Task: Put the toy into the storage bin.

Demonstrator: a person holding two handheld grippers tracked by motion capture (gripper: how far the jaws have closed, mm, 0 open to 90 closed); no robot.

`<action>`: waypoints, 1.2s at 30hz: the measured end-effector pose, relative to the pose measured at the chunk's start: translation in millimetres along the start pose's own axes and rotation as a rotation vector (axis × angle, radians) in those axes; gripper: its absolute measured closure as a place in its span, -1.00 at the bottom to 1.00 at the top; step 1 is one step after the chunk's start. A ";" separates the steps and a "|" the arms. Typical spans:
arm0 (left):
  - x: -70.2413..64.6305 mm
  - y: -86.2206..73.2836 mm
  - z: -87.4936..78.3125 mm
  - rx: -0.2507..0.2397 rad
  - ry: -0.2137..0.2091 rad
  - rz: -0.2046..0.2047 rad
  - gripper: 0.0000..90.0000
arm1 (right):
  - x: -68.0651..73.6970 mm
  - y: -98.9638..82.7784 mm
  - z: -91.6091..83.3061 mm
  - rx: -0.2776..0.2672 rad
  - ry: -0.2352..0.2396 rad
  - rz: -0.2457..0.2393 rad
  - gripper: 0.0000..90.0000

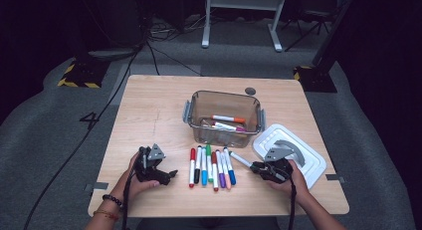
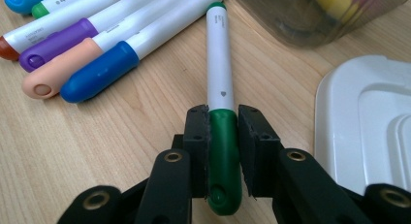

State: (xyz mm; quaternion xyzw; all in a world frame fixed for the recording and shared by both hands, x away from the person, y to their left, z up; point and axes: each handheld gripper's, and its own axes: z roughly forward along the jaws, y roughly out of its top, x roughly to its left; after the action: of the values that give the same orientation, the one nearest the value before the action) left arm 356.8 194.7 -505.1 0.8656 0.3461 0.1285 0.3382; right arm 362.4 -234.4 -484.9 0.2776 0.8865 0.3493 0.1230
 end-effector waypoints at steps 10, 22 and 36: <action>-0.1 0.0 0.1 -0.001 0.000 -0.001 -0.86 | -1.7 3.0 -13.2 -0.041 0.011 -0.017 0.68; 0.0 0.0 0.0 0.000 0.000 0.001 -0.86 | 9.7 31.0 -46.4 -0.140 0.060 -0.125 0.68; 0.0 0.0 0.0 0.000 0.000 0.000 -0.86 | 3.5 95.2 -67.5 -0.220 0.087 -0.226 0.68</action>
State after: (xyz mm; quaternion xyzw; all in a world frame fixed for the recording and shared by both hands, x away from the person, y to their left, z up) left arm 356.8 194.7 -505.0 0.8656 0.3461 0.1286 0.3382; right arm 370.4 -212.3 -370.5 0.1456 0.8729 0.4399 0.1528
